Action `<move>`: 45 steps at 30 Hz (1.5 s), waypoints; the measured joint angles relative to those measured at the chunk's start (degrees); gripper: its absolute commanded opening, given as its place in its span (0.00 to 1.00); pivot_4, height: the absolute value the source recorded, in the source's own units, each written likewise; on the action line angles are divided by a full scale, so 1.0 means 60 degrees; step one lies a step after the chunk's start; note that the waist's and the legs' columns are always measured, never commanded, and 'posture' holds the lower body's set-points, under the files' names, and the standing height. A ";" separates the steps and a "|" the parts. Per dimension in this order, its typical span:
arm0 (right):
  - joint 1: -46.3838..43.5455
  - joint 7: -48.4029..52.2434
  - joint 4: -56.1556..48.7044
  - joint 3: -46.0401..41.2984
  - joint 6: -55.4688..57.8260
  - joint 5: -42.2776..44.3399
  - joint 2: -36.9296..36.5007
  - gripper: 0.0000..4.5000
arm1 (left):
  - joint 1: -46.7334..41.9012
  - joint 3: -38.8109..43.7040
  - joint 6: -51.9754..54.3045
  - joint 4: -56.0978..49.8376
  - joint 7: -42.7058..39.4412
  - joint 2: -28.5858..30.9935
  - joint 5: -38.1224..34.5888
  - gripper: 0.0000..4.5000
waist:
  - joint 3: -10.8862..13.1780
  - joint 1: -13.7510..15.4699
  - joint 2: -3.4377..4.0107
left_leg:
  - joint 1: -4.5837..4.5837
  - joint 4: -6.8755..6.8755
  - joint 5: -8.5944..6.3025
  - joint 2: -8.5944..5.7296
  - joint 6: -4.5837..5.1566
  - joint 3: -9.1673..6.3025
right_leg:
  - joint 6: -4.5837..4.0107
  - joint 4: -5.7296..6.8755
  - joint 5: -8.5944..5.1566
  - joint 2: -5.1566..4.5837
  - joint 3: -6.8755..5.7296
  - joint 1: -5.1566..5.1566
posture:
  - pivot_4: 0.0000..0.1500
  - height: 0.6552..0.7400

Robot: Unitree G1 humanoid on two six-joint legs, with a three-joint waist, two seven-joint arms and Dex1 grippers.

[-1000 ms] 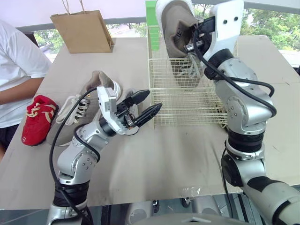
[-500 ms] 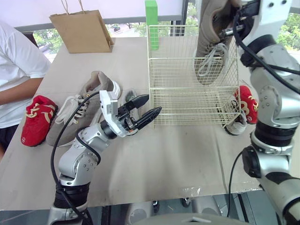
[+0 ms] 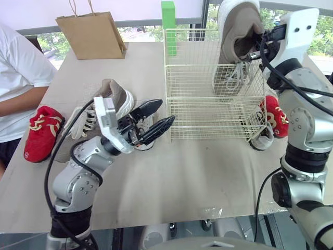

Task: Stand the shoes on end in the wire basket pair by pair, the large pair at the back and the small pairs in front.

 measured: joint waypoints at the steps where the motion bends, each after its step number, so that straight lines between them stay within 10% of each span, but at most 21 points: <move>1: -0.0015 0.0102 0.0187 -0.0103 0.0048 0.0133 -0.0106 0.31 | 0.0029 0.0038 0.0026 -0.0047 -0.0009 0.0066 -0.0043 0.92 | -0.0002 0.0002 -0.0003 | 0.0001 0.0001 0.0000 -0.0001 0.0000 0.0000 | -0.0023 -0.0002 -0.0014 -0.0001 0.0000 0.0004 | 1.00 1.00; 7: -0.0017 0.0860 0.0595 -0.0693 0.0288 0.0866 -0.1079 0.85 | 0.0236 0.0245 0.0149 -0.0210 0.0033 0.0241 -0.0338 0.92 | -0.0002 0.0020 -0.0004 | 0.0002 0.0003 -0.0001 -0.0005 0.0003 -0.0006 | -0.0026 -0.0005 -0.0017 -0.0007 -0.0002 0.0012 | 1.00 1.00; 22: 0.4617 0.6290 -0.2313 -0.4272 0.0269 0.6729 -0.4076 0.92 | 0.0453 0.1117 0.1370 0.0114 0.1586 0.0615 -0.1484 0.92 | 0.0001 -0.0024 -0.0010 | 0.0062 0.0002 -0.0035 0.0007 0.0058 -0.0040 | 0.0011 -0.0024 -0.0041 -0.0001 -0.0017 0.0079 | 1.00 1.00; 31: 0.5527 0.6676 -0.3363 -0.1596 -0.0703 0.7358 -0.3328 0.99 | 0.1576 0.3113 0.2670 0.0705 0.2242 0.2356 -0.1974 0.92 | 0.0010 0.0002 -0.0004 | 0.0140 -0.0006 -0.0067 0.0021 0.0003 -0.0041 | 0.0010 -0.0037 -0.0045 -0.0071 -0.0037 0.0134 | 1.00 1.00; 40: 0.5387 0.6664 -0.3702 -0.0133 -0.1236 0.7273 -0.3369 0.99 | 0.1209 0.3807 0.3470 0.5159 -0.1323 0.6369 -0.0818 0.92 | 0.0010 0.0133 -0.0004 | 0.0122 -0.0160 -0.0061 0.0010 -0.0028 -0.0031 | 0.0001 -0.0161 -0.0042 -0.0098 -0.0107 0.0102 | 1.00 1.00; 45: 0.5736 0.6485 -0.3884 0.0053 -0.1421 0.7270 -0.3475 0.99 | -0.3015 0.0301 0.2247 0.9408 -0.3903 0.7793 0.2264 0.92 | 0.0007 0.0305 -0.0001 | 0.0110 -0.0201 -0.0047 -0.0008 -0.0074 -0.0013 | -0.0044 -0.0185 -0.0030 -0.0065 -0.0119 0.0099 | 1.00 1.00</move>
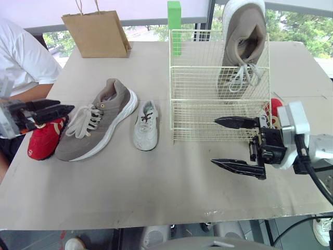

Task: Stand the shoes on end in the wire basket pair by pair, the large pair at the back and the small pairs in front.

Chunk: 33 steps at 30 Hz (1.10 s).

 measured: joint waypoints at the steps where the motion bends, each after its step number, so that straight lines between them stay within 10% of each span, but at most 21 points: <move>1: -0.0039 -0.0077 -0.0056 0.0018 -0.0008 0.0026 0.0000 0.99 | -0.0585 -0.0527 -0.0163 0.0445 -0.0252 -0.0031 0.0509 0.92 | -0.0002 -0.0003 -0.0004 | -0.0005 0.0000 0.0005 -0.0001 0.0002 0.0006 | -0.0001 0.0003 0.0002 0.0007 0.0001 -0.0001 | 1.00 1.00; 8: 0.0164 -0.1245 -0.0907 -0.0203 -0.0064 0.0578 -0.0222 0.99 | -0.5812 -0.4990 -0.2964 0.5649 -0.2389 -0.2587 0.5668 0.92 | -0.0014 0.0112 -0.0051 | -0.0068 0.0095 0.0021 0.0004 0.0064 0.0031 | 0.0005 0.0021 0.0003 0.0018 -0.0022 -0.0009 | 1.00 1.00; 15: 0.1151 -0.1997 -0.1675 -0.1131 0.0001 0.1634 -0.1346 1.00 | -0.7095 -0.5509 -0.4153 0.7517 -0.3218 -0.3556 0.7431 0.40 | -0.0054 0.0172 -0.0036 | -0.0095 0.0137 -0.0045 -0.0006 0.0179 -0.0012 | 0.0026 0.0023 -0.0010 -0.0011 -0.0008 -0.0020 | 1.00 1.00; 19: 0.1379 -0.2312 -0.1740 -0.1620 -0.0113 0.2124 -0.1791 1.00 | -0.6939 -0.4785 -0.3726 0.7759 -0.3526 -0.3694 0.6971 0.12 | -0.0057 0.0178 -0.0030 | -0.0114 0.0233 -0.0087 -0.0002 0.0241 -0.0017 | 0.0046 0.0031 -0.0020 -0.0017 -0.0009 0.0008 | 1.00 1.00; 33: 0.1741 -0.1723 -0.0952 -0.1620 -0.0921 0.1121 -0.1791 1.00 | -0.5085 -0.0804 0.2179 0.2405 -0.2896 -0.2216 0.1141 0.12 | -0.0016 0.0073 -0.0182 | -0.0132 0.0276 -0.0079 -0.0010 0.0222 -0.0065 | 0.0064 0.0035 -0.0021 -0.0063 -0.0055 0.0042 | 1.00 1.00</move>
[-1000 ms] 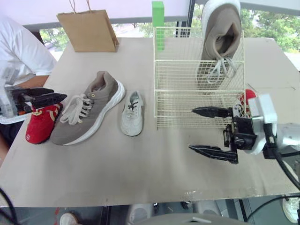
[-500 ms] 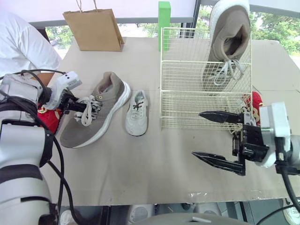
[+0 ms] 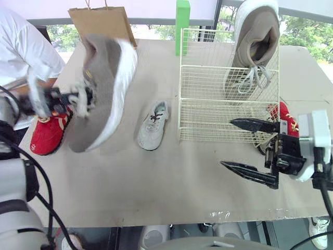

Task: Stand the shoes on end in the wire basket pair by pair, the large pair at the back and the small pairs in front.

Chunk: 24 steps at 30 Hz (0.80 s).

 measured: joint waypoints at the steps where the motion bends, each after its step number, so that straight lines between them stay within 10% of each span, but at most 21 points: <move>1: -0.0030 0.0001 0.0162 0.0020 -0.0053 -0.0158 0.0045 1.00 | -0.0057 0.0830 0.0432 -0.0998 0.1028 -0.0504 -0.0425 0.12 | 0.0000 0.0041 0.0001 | -0.0001 0.0003 0.0004 -0.0005 -0.0006 -0.0020 | 0.0012 0.0000 -0.0006 -0.0009 0.0002 0.0016 | 1.00 1.00; 11: -0.0125 -0.1770 0.0524 -0.1040 -0.0543 -0.1377 0.0848 1.00 | -0.2375 0.2409 -0.1479 -0.5550 1.0504 -0.7672 -0.0559 0.12 | 0.0008 0.0096 0.0014 | 0.0018 0.0062 0.0027 -0.0066 -0.0032 -0.0036 | 0.0139 0.0003 0.0103 -0.0012 0.0013 0.0068 | 1.00 1.00; 24: 0.1930 0.1977 0.3148 -0.5882 0.0016 0.0180 -0.0966 1.00 | -0.1343 -0.0714 -0.7942 -0.4902 1.2807 -1.0025 0.3712 0.12 | -0.0001 0.0109 0.0054 | 0.0046 -0.0004 0.0000 -0.0088 0.0025 -0.0005 | 0.0138 -0.0036 0.0104 -0.0004 0.0053 0.0065 | 1.00 1.00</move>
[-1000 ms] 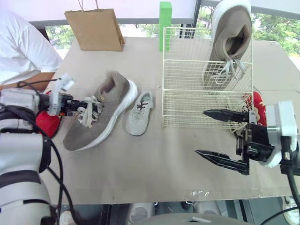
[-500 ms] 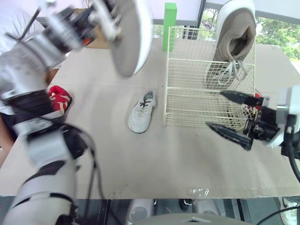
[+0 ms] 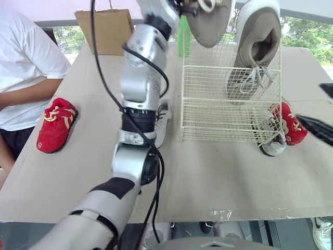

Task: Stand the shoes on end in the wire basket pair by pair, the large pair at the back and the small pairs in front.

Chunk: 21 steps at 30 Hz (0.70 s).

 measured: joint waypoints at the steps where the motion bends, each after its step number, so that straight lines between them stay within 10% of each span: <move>1: 0.0018 0.0594 0.0496 -0.0039 0.0027 -0.0087 -0.0316 1.00 | 0.0208 -0.0230 -0.0581 0.0183 0.0118 -0.0129 0.0342 0.12 | 0.0000 0.0001 0.0000 | 0.0003 0.0000 -0.0001 0.0000 0.0002 0.0001 | 0.0000 0.0000 0.0000 -0.0001 0.0002 0.0001 | 1.00 1.00; 21: -0.0615 0.2712 0.1920 -0.0803 0.0020 -0.0677 -0.0309 1.00 | 0.2273 -0.1599 -0.3812 0.2044 0.1433 -0.1047 0.2701 0.12 | -0.0048 0.0036 0.0059 | 0.0034 0.0005 -0.0002 -0.0003 0.0011 -0.0012 | -0.0007 0.0015 -0.0003 -0.0031 -0.0015 0.0028 | 1.00 1.00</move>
